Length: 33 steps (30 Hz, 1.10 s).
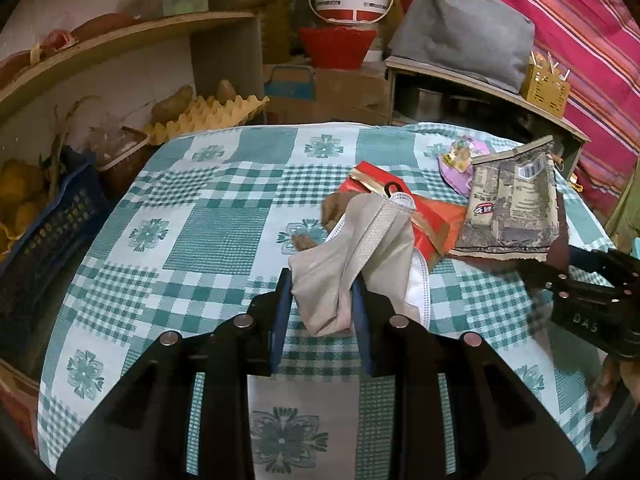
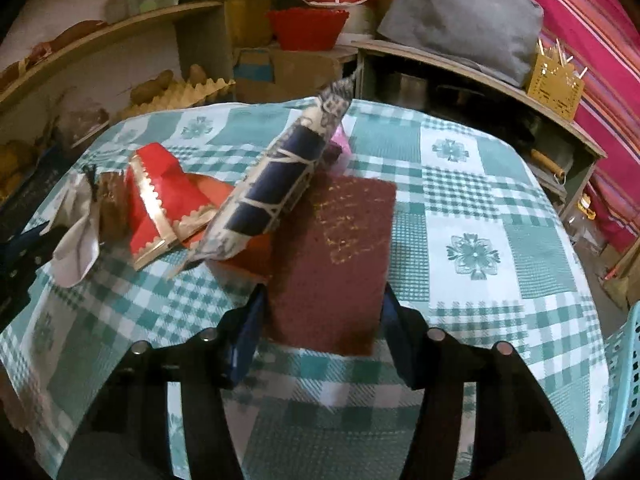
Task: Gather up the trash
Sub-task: 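Grasp the maroon scouring pad with the right tool while the left tool holds the beige cloth, then carry the beige cloth with the left tool while the right tool carries the maroon pad to the basket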
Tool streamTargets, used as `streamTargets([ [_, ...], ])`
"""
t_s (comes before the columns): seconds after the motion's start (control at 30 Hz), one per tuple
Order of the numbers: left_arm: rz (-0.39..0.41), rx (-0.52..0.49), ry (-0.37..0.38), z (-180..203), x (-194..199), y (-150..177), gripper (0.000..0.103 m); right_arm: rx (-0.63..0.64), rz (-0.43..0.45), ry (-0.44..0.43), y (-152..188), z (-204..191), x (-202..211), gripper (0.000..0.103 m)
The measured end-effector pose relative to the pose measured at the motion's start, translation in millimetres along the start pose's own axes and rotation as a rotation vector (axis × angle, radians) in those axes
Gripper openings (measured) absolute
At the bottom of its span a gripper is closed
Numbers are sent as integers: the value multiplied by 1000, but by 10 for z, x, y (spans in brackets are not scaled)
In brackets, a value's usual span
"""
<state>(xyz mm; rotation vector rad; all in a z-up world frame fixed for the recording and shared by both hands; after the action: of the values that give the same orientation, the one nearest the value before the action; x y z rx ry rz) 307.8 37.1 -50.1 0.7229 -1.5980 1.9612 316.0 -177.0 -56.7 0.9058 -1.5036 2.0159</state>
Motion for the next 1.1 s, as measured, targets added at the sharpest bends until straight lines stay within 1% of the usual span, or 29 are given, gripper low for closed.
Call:
streamTargets([
  [0.17,23,-20,10,133,113,21,27,-48,20,21,144,302,229,55],
  [0.3,37,-40,28,300,198,55,27,-109,16,10,320,577,351,55],
  [0.4,47,-61,43,477,251,87,27,-116,2,30,452,748,440,55],
  [0.5,58,-71,60,620,296,105,27,-83,-12,101,542,909,529,55],
  [0.57,58,-77,73,721,316,125,27,-86,-17,130,607,1026,584,55],
  [0.63,59,-87,83,845,328,150,27,-73,-27,186,662,1140,635,55],
  [0.67,59,-93,88,903,332,164,27,-44,-37,238,691,1195,675,55],
  [0.7,60,-102,95,989,335,184,27,-23,-42,270,709,1234,701,55],
  [0.73,60,-107,99,1043,335,199,27,-21,-40,277,735,1285,733,55],
  [0.8,56,-117,109,1151,329,228,27,-66,-24,229,780,1382,785,55],
  [0.93,57,-137,126,1361,337,267,27,-109,-16,209,877,1541,859,55],
  [1.03,61,-142,138,1486,352,288,27,-166,11,152,939,1624,955,55],
  [1.1,57,-143,145,1555,355,307,27,-189,36,131,960,1673,1051,55],
])
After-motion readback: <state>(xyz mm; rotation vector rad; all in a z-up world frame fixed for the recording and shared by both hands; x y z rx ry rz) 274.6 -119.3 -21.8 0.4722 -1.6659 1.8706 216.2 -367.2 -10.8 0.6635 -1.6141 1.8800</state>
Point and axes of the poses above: each gripper's, at about its wrist camera, not at the fingertips, and x roughly against the way its jaws point, z to its right, y to its underside, the point moved 6 cm from there along -x, roughly the way its jaws point, and after that the axes turned 13 degrees about x, right-handed, at the moved point
